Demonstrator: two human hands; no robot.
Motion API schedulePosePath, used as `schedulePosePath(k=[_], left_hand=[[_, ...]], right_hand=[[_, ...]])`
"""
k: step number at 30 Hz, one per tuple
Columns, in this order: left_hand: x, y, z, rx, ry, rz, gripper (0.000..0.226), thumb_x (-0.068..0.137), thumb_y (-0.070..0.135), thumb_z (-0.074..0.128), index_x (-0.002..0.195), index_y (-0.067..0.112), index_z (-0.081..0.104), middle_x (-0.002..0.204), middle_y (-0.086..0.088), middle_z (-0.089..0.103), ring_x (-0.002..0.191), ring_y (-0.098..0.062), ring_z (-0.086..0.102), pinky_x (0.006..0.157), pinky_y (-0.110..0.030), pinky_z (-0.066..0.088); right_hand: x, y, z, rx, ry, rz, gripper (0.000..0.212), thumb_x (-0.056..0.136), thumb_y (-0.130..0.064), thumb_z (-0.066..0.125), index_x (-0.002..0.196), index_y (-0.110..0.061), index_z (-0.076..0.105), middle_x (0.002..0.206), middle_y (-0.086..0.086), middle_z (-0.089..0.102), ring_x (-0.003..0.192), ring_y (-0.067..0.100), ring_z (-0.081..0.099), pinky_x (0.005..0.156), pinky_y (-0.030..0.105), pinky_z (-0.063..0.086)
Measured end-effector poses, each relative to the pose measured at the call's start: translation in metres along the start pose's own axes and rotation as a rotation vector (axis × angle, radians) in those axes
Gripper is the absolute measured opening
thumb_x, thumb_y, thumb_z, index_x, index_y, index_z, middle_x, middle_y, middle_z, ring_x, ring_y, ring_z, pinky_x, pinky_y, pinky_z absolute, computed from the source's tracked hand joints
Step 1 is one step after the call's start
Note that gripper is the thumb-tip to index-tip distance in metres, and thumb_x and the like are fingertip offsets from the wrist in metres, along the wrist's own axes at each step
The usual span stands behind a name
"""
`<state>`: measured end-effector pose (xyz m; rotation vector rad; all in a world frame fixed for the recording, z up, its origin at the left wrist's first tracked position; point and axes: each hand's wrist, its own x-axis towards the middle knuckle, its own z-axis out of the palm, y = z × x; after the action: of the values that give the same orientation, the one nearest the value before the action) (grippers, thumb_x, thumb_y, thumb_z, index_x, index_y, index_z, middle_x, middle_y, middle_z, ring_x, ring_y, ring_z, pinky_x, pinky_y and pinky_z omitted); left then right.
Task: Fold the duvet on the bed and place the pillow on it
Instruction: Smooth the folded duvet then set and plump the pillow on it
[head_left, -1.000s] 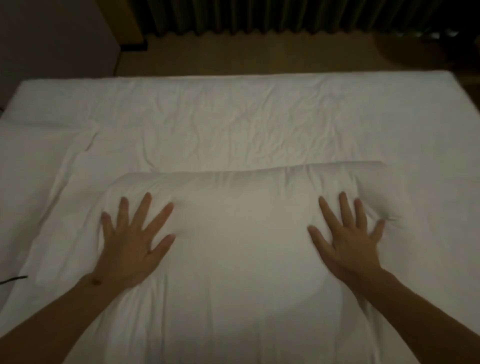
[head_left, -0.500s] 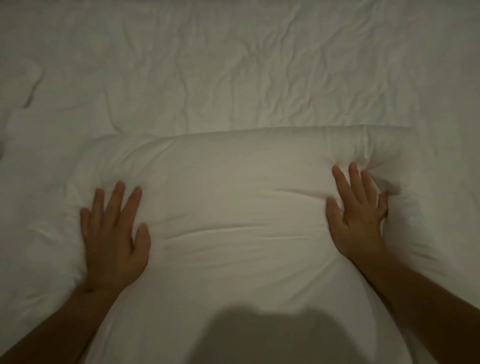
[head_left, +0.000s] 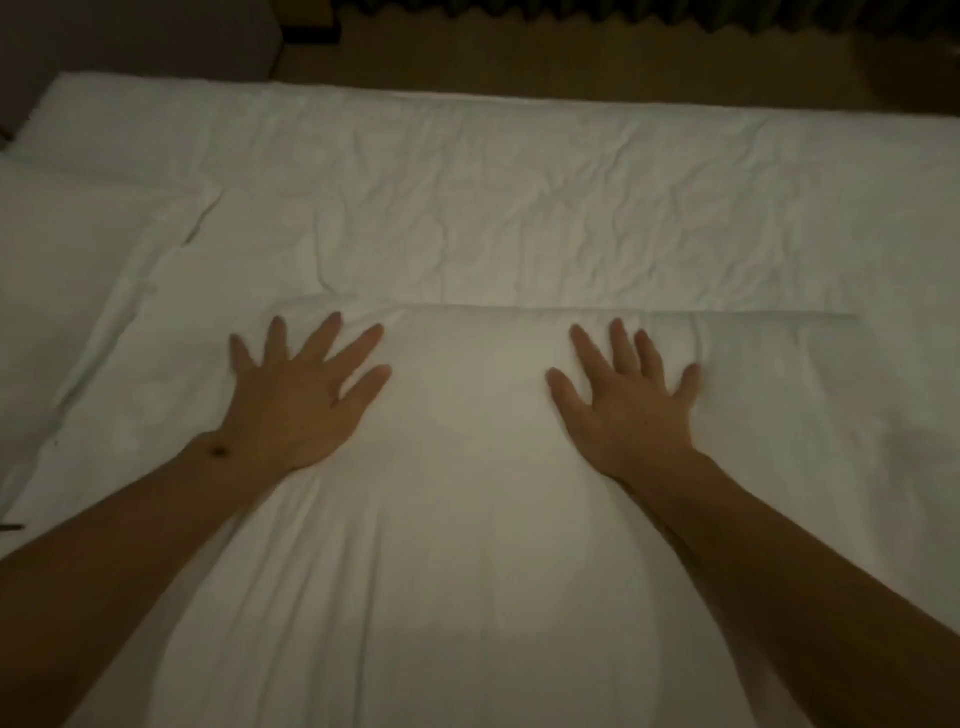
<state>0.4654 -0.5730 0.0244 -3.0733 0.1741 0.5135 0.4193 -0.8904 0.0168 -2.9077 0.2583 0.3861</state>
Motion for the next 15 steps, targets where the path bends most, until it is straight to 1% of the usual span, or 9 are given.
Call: schedulePosePath(k=[1, 2, 4, 6, 8, 11, 13, 15], left_hand=[[-0.003, -0.009, 0.020, -0.057, 0.002, -0.096, 0.062, 0.086, 0.081, -0.001, 0.146, 0.064, -0.004, 0.166, 0.014, 0.001, 0.150, -0.041, 0.005, 0.117, -0.066, 0.000], [-0.005, -0.013, 0.038, -0.112, 0.030, -0.155, 0.060, 0.088, 0.079, 0.001, 0.146, 0.063, -0.003, 0.166, 0.013, 0.002, 0.149, -0.043, 0.007, 0.116, -0.067, 0.004], [-0.006, -0.018, 0.060, -0.162, 0.093, -0.163, 0.057, 0.093, 0.074, 0.007, 0.148, 0.061, 0.002, 0.166, 0.009, 0.008, 0.147, -0.045, 0.013, 0.115, -0.068, 0.013], [-0.005, -0.017, 0.065, -0.204, 0.121, -0.146, 0.056, 0.096, 0.070, 0.013, 0.150, 0.058, 0.007, 0.166, 0.007, 0.013, 0.146, -0.045, 0.016, 0.114, -0.067, 0.017], [-0.009, -0.018, 0.063, -0.210, 0.143, -0.157, 0.057, 0.095, 0.071, 0.013, 0.151, 0.056, 0.010, 0.165, 0.007, 0.015, 0.146, -0.044, 0.017, 0.115, -0.066, 0.017], [-0.026, -0.012, 0.035, -0.193, 0.178, -0.139, 0.065, 0.092, 0.073, 0.008, 0.152, 0.050, 0.016, 0.164, 0.001, 0.020, 0.146, -0.044, 0.019, 0.116, -0.065, 0.014], [-0.055, -0.001, 0.011, -0.131, 0.200, -0.103, 0.068, 0.092, 0.071, 0.006, 0.154, 0.045, 0.018, 0.163, -0.005, 0.024, 0.146, -0.044, 0.019, 0.117, -0.064, 0.011], [-0.096, 0.019, -0.004, -0.112, 0.188, -0.055, 0.069, 0.093, 0.071, 0.007, 0.155, 0.043, 0.017, 0.163, -0.007, 0.022, 0.148, -0.042, 0.014, 0.117, -0.063, 0.007]], right_hand=[[0.000, 0.002, 0.018, 0.019, 0.008, 0.032, 0.069, 0.088, -0.076, 0.006, 0.151, -0.047, -0.002, 0.165, -0.006, -0.004, 0.151, 0.019, -0.006, 0.113, 0.066, -0.005], [-0.001, 0.004, 0.035, 0.031, 0.032, 0.054, 0.068, 0.089, -0.075, 0.007, 0.151, -0.047, -0.001, 0.165, -0.006, -0.003, 0.151, 0.019, -0.004, 0.113, 0.065, -0.006], [-0.005, 0.002, 0.057, 0.023, 0.078, 0.050, 0.067, 0.091, -0.073, 0.010, 0.152, -0.047, 0.001, 0.164, -0.005, -0.001, 0.151, 0.018, -0.003, 0.113, 0.064, -0.008], [-0.007, -0.001, 0.062, 0.035, 0.106, 0.048, 0.066, 0.092, -0.071, 0.012, 0.152, -0.046, 0.004, 0.164, -0.004, 0.002, 0.151, 0.019, 0.000, 0.113, 0.063, -0.008], [-0.010, -0.001, 0.054, 0.055, 0.102, 0.046, 0.064, 0.093, -0.068, 0.013, 0.152, -0.044, 0.006, 0.164, -0.004, 0.005, 0.151, 0.019, 0.002, 0.114, 0.063, -0.006], [-0.034, 0.007, 0.028, 0.024, 0.101, 0.030, 0.061, 0.096, -0.061, 0.015, 0.153, -0.040, 0.014, 0.163, -0.001, 0.013, 0.150, 0.020, 0.008, 0.115, 0.063, -0.002], [-0.066, 0.015, 0.010, -0.054, 0.112, 0.017, 0.059, 0.097, -0.057, 0.015, 0.152, -0.038, 0.018, 0.162, 0.000, 0.019, 0.150, 0.020, 0.011, 0.115, 0.063, -0.003], [-0.103, 0.024, -0.005, -0.105, 0.112, 0.008, 0.058, 0.098, -0.055, 0.014, 0.153, -0.038, 0.017, 0.162, 0.000, 0.019, 0.150, 0.021, 0.009, 0.115, 0.062, -0.006]])
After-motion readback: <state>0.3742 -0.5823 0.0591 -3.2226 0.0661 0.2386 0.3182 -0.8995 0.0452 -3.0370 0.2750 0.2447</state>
